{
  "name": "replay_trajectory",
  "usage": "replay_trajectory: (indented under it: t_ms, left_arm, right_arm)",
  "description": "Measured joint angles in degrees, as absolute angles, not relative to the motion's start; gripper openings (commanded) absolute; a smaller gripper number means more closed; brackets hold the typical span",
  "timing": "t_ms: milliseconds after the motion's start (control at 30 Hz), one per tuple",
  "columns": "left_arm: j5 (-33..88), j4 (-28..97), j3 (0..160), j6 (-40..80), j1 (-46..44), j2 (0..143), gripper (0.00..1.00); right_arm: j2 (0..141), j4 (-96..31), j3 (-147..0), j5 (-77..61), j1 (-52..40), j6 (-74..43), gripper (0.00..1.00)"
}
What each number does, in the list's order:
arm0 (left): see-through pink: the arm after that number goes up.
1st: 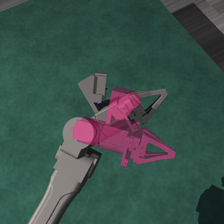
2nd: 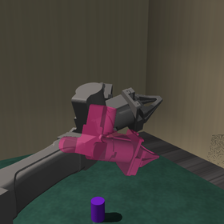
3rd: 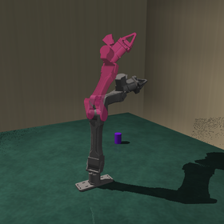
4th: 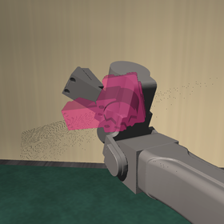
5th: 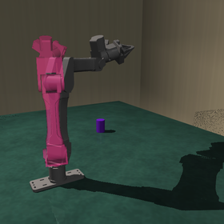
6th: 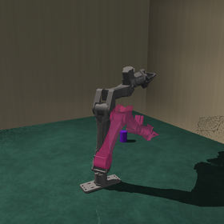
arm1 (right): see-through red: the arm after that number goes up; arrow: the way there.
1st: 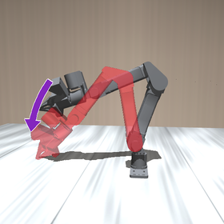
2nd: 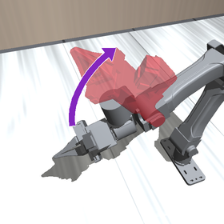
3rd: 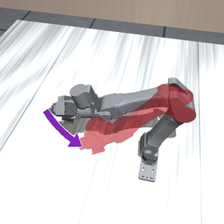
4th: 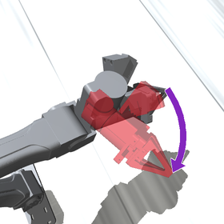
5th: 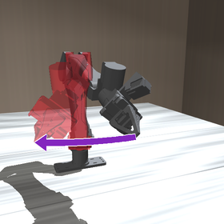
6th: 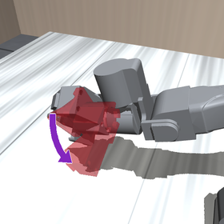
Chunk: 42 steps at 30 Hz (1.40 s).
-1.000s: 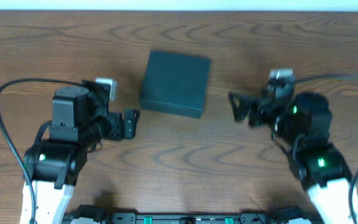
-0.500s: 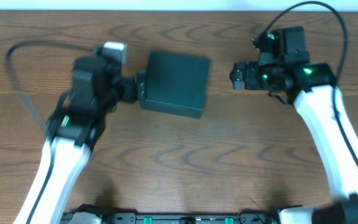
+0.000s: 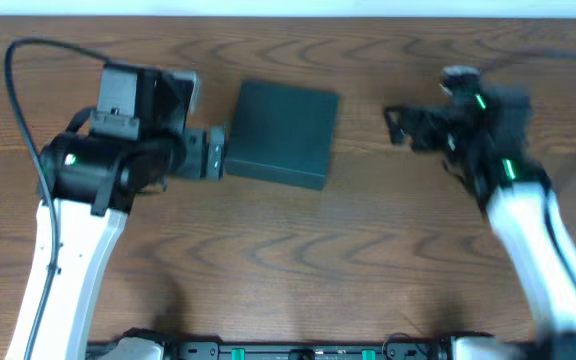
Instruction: Pack container
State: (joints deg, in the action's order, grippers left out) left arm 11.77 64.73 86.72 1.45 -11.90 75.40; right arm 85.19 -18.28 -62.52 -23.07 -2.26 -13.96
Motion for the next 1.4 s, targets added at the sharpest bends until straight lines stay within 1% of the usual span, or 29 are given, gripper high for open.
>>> replay_trajectory:
  t_ms: [67,133,233,267,333,367,400,433,467,500,533,567,600,667,733,833,867,900,933,1033,1133,1167,1200,1233,1300,1400]
  left_arm:
    - [10.70,63.64,86.67,1.85,-11.88,73.47,0.95]
    - [7.11,56.62,86.67,2.17,-11.86,70.94,0.95]
    - [1.26,41.78,88.97,0.91,-11.14,67.16,0.95]
    - [0.58,36.71,91.15,0.08,-10.37,67.09,0.95]
    - [0.89,30.92,97.95,-1.21,-7.14,69.89,0.95]
    - [1.52,30.87,101.10,-1.37,-5.67,72.44,0.95]
    - [3.14,33.74,106.37,-1.32,-3.81,77.38,0.95]
    - [5.28,39.18,110.45,-1.28,-2.74,83.66,1.00]
    - [6.87,42.87,112.27,-1.34,-2.44,87.42,0.94]
    - [9.37,51.11,115.50,-1.28,-2.26,94.76,0.94]
    - [10.87,55.35,116.09,-1.23,-2.24,99.68,0.95]
    - [12.49,60.40,116.31,-1.30,-2.26,105.01,0.97]
    - [13.78,64.71,115.72,-1.41,-2.31,109.27,0.95]
    - [15.35,72.01,113.47,-2.00,-2.48,116.57,0.95]
    - [16.21,77.82,111.77,-3.07,-2.74,118.08,0.95]
    - [16.53,78.50,112.01,-3.49,-2.85,107.31,0.95]
    - [16.45,78.63,112.75,-3.53,-2.85,99.92,0.96]
    - [16.38,78.78,113.51,-3.57,-2.85,96.12,0.95]
    - [15.42,78.87,114.15,-3.70,-2.85,89.30,0.95]
    - [12.36,79.46,114.69,-3.90,-2.90,75.35,0.95]
    - [9.02,78.91,110.04,-4.12,-2.90,61.87,0.95]
    - [7.92,78.19,107.07,-4.12,-2.90,58.00,0.95]
    - [6.87,77.82,104.51,-4.10,-2.90,55.27,0.95]
    - [4.62,76.03,99.09,-3.66,-2.90,50.76,0.95]
    - [1.13,71.46,91.20,-1.65,-2.90,46.13,0.95]
    - [-0.97,61.67,81.84,1.67,-2.90,43.81,0.95]
  right_arm:
    - [96.47,-25.67,-77.12,-23.99,-3.49,-13.72,0.99]
    - [104.73,-30.89,-93.80,-23.49,-4.58,-12.97,0.99]
    - [111.42,-35.33,-119.52,-21.80,-5.45,-11.73,0.99]
    - [112.03,-35.68,-125.49,-21.47,-5.48,-11.31,0.99]
    - [113.08,-38.20,-139.57,-20.99,-5.26,-10.90,0.99]
    - [113.32,-39.55,-142.82,-20.97,-5.02,-10.81,0.99]
    - [113.95,-44.18,-146.39,-21.04,-4.67,-10.46,0.99]
    - [115.31,-49.45,-147.83,-20.88,-4.34,-9.93,0.99]
    - [116.38,-53.71,-148.05,-20.95,-4.21,-9.69,0.99]
    - [119.26,-62.76,-148.27,-20.64,-4.03,-8.71,0.94]
    - [121.99,-68.31,-147.89,-20.43,-4.03,-8.03,0.89]
    - [125.67,-74.43,-147.00,-19.88,-4.01,-7.16,0.82]
    - [129.08,-79.09,-145.91,-19.33,-3.99,-6.04,0.77]
    - [135.50,-86.85,-143.44,-18.26,-3.99,-4.71,0.75]
    - [139.26,-91.48,-141.16,-16.95,-3.99,-3.18,0.76]
    - [131.96,-92.44,-141.14,-15.97,-3.99,-2.26,0.79]
    - [124.66,-93.17,-141.38,-14.90,-3.99,-2.11,0.79]
    - [121.38,-93.65,-141.84,-14.59,-3.99,-2.07,0.80]
    - [114.69,-94.61,-142.47,-13.91,-3.99,-2.00,0.80]
    - [100.07,-95.53,-142.87,-12.53,-3.81,-1.89,0.80]
    - [86.35,-93.25,-136.42,-9.91,-3.27,-2.20,0.83]
    - [82.54,-91.33,-132.62,-8.93,-3.03,-2.39,0.86]
    - [77.25,-88.20,-125.71,-7.68,-2.81,-2.37,0.91]
    - [73.03,-85.17,-119.11,-6.79,-1.91,-2.44,0.99]
    - [64.16,-75.75,-102.80,-4.54,0.62,-2.55,0.99]
    - [55.05,-62.11,-83.64,-3.99,6.87,-2.59,0.99]
